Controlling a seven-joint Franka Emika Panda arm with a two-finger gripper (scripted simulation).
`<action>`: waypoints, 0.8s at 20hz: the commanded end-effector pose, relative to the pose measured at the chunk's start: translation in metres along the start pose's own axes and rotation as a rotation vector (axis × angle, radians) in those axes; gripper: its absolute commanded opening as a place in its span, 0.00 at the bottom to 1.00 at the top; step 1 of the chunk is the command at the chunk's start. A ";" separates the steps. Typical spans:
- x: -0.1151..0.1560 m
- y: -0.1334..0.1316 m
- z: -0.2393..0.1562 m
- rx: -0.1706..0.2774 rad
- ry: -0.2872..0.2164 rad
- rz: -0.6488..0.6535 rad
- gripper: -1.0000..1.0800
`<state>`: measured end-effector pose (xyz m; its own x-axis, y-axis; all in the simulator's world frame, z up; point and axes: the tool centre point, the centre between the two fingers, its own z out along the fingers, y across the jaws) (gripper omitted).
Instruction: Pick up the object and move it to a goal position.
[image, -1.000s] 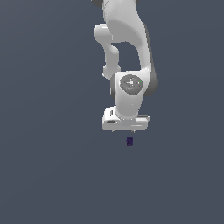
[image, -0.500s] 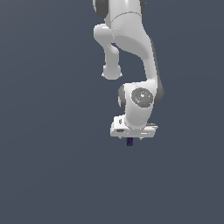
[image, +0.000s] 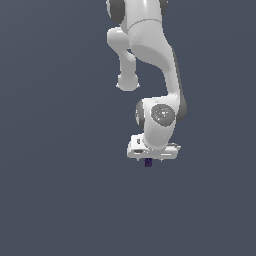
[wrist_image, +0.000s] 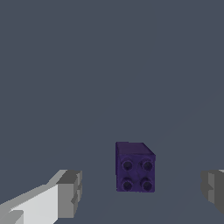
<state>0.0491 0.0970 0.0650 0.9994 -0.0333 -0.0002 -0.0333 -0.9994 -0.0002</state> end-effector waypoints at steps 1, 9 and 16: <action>-0.001 0.000 0.010 0.000 -0.001 0.001 0.96; 0.000 0.000 0.042 0.000 0.000 0.001 0.96; 0.000 -0.001 0.043 0.000 0.000 0.001 0.00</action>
<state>0.0493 0.0976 0.0218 0.9994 -0.0347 -0.0008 -0.0347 -0.9994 0.0002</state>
